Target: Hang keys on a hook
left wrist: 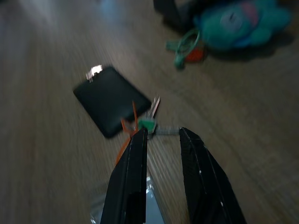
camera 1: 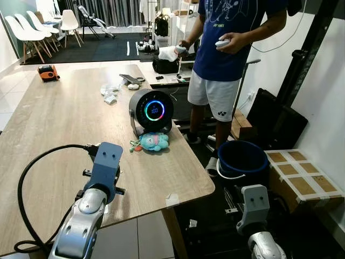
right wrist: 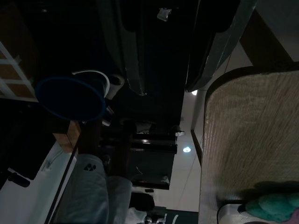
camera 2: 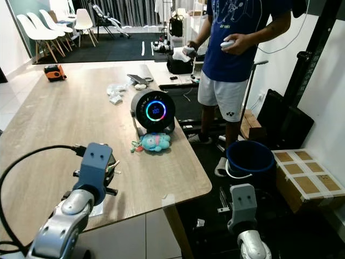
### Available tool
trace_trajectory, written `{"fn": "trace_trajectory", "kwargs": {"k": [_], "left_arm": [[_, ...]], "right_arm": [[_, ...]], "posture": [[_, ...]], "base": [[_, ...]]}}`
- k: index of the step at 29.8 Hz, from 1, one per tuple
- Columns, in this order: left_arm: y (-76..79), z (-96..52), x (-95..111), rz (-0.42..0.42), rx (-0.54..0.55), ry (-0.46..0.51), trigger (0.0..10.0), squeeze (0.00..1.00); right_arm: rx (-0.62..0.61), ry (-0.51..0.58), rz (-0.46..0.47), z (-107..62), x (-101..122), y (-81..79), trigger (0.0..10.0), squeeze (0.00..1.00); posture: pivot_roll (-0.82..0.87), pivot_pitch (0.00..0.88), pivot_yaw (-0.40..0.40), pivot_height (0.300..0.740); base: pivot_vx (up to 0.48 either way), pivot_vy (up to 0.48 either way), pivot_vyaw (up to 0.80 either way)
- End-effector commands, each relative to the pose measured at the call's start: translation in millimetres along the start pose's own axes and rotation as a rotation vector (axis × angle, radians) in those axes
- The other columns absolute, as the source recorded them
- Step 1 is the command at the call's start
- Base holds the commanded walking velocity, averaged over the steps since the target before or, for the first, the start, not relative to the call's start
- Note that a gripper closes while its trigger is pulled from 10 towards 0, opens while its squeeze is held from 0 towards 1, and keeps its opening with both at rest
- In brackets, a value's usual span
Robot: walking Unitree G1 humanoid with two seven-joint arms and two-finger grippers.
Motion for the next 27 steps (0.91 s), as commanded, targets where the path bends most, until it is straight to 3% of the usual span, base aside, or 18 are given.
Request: {"fn": "trace_trajectory", "kwargs": {"k": [1, 7, 14, 18, 27], "left_arm": [[-2.7, 3.1, -6.5, -0.014, 0.026, -0.036, 10.0, 0.0], [0.3, 9.0, -8.3, -0.035, 0.012, -0.043, 10.0, 0.0], [1.6, 11.6, -3.4, -0.04, 0.006, -0.027, 10.0, 0.0], [5.2, 12.4, -1.0, -0.039, -0.017, -0.015, 10.0, 0.0], [8.9, 16.6, -2.0, -0.03, -0.001, -0.03, 10.0, 0.0]], "right_arm": [[0.0, -0.016, 0.002, -1.9, -3.2, -0.4, 10.0, 0.0], [0.047, 0.021, -0.021, 1.8, 5.3, -7.5, 10.0, 0.0], [0.068, 0.09, -0.046, 9.8, 23.3, -5.2, 10.0, 0.0], [0.186, 0.211, -0.08, 17.4, 54.9, -13.0, 10.0, 0.0], [0.32, 0.226, -0.064, 16.5, 60.4, -32.5, 10.0, 0.0]], "posture": [[0.07, 0.145, 0.027, 0.74], [0.06, 0.151, 0.023, 0.74], [0.06, 0.143, 0.02, 0.74], [0.06, 0.134, 0.025, 0.74], [0.06, 0.132, 0.033, 0.74]], "base": [[0.0, 0.0, 0.0], [0.0, 0.0, 0.0], [0.0, 0.0, 0.0], [0.0, 0.0, 0.0], [0.0, 0.0, 0.0]]}}
Point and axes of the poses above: a point about 5 cm out from each wrist's last joint towards the gripper, its own z axis pointing out of the wrist towards the gripper, its own x axis along the axis of the wrist's last joint, y = z × x, the point moved 1 cm from there along z, pointing out of the wrist towards the gripper, and after that the axes turned 9 degrees about -z, right-handed, at the moved point
